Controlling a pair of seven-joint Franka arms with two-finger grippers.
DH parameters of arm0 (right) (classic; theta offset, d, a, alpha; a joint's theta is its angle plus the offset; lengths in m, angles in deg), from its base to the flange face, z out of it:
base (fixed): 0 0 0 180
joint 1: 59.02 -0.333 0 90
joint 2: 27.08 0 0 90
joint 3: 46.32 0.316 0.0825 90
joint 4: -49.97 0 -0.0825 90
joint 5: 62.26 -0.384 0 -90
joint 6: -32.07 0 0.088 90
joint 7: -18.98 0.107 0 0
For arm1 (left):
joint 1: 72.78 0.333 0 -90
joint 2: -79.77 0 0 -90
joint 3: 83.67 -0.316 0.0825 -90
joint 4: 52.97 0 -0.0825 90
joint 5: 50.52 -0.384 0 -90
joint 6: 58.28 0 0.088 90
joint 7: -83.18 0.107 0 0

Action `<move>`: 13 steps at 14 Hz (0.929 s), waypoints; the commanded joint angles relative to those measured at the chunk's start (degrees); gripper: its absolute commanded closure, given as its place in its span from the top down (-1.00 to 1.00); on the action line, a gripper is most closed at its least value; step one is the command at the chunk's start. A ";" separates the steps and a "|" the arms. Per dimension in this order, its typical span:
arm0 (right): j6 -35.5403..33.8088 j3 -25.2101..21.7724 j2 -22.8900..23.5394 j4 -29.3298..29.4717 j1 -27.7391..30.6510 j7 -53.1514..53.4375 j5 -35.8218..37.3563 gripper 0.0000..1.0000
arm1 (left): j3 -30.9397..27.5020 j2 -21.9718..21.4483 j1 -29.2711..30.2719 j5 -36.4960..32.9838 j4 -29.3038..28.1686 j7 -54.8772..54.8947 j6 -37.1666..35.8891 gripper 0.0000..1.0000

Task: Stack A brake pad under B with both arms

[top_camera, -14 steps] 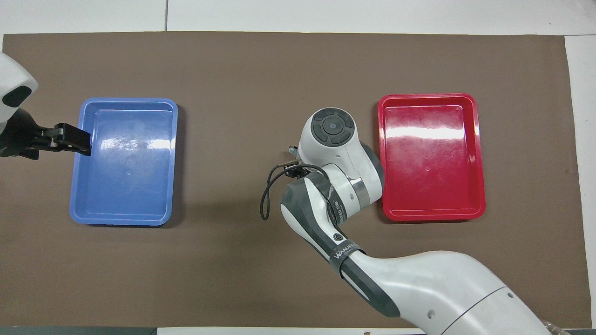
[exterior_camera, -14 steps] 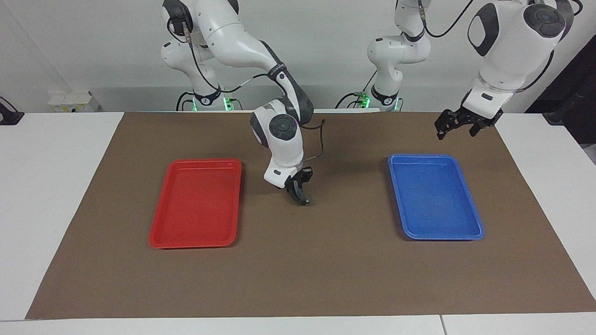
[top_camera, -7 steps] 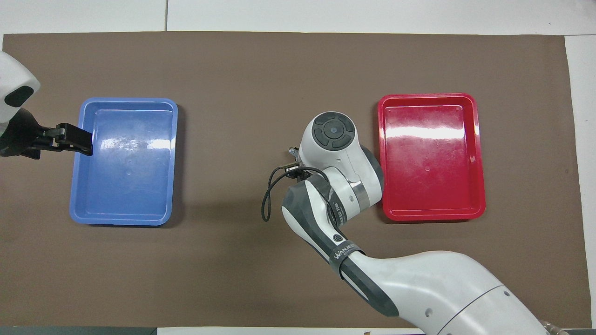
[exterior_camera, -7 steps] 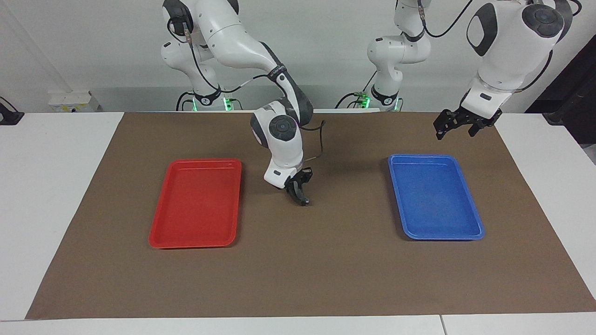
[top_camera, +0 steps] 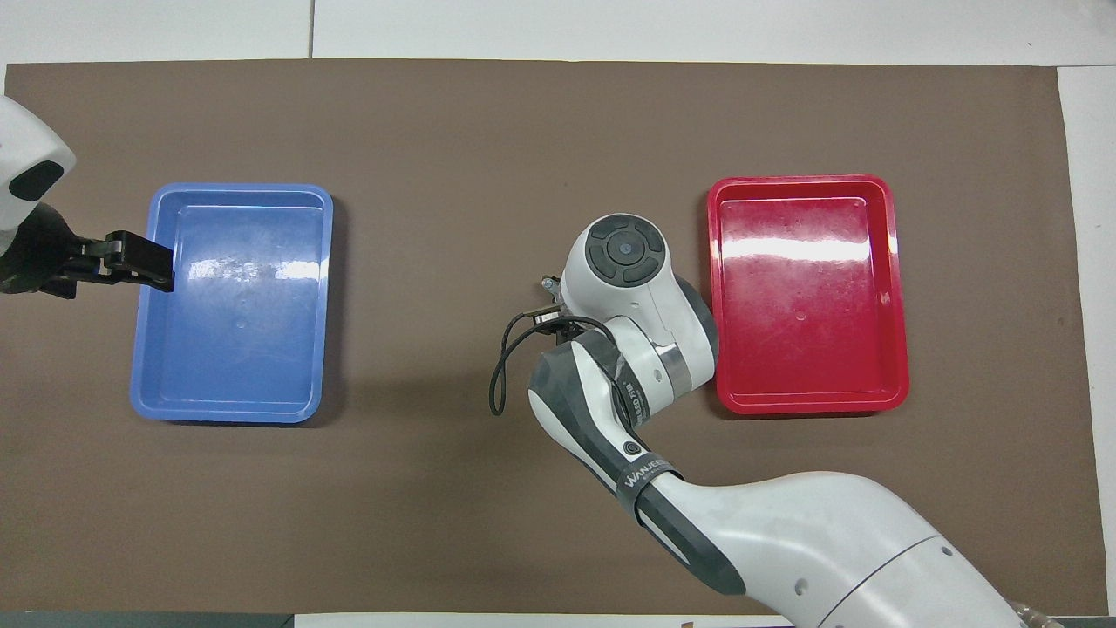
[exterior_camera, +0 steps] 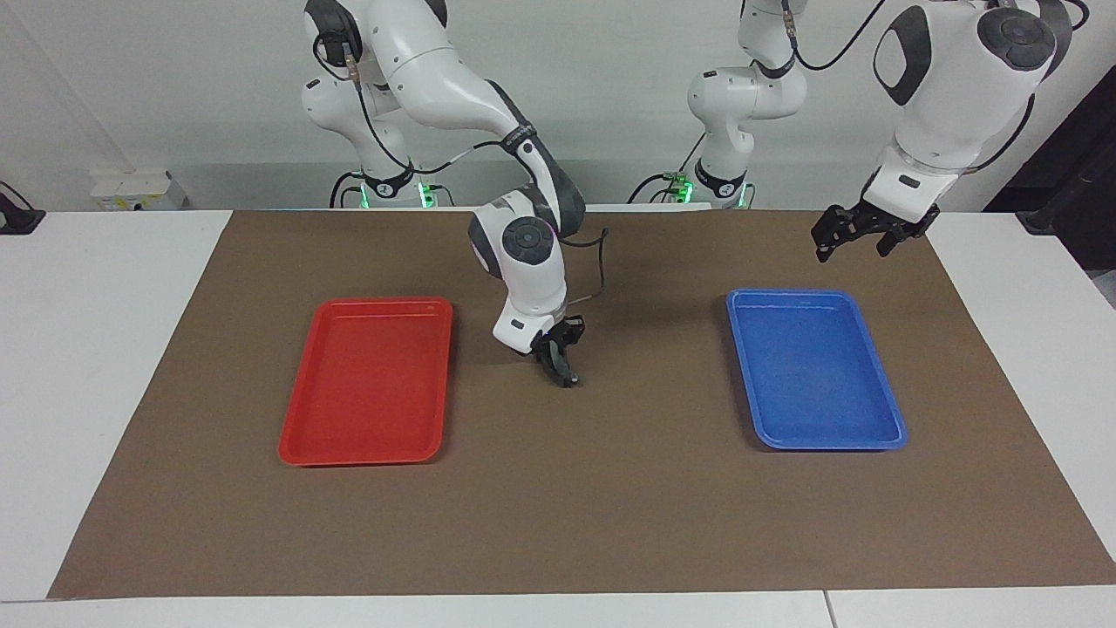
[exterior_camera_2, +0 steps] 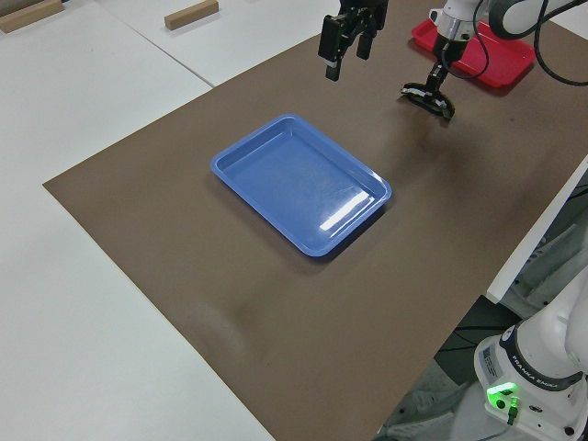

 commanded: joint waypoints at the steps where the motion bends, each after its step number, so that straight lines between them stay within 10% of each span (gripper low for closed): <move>1: 1.49 0.05 -0.93 -1.37 -0.44 1.06 -1.18 -0.99 | -0.41 -1.30 -0.41 0.92 -1.66 0.05 1.19 0.99; 3: 1.40 0.05 -1.01 -1.37 -0.36 1.06 -1.18 -0.67 | -0.41 -1.30 -0.41 0.92 -1.66 -0.04 1.19 0.99; 4: 1.14 0.05 -0.93 -1.29 -0.36 1.40 -1.18 -0.10 | -0.32 -1.30 -0.41 0.92 -1.66 -0.04 1.19 0.99; 5: 1.05 0.05 -1.01 -1.20 -0.53 1.50 -1.10 0.89 | -0.32 -1.30 -0.41 0.92 -1.66 -0.04 1.19 0.99; 13: -5.88 -0.83 -8.12 1.62 3.76 1.50 0.13 1.00 | -0.32 -1.30 -0.59 0.92 -1.58 -0.12 1.27 0.99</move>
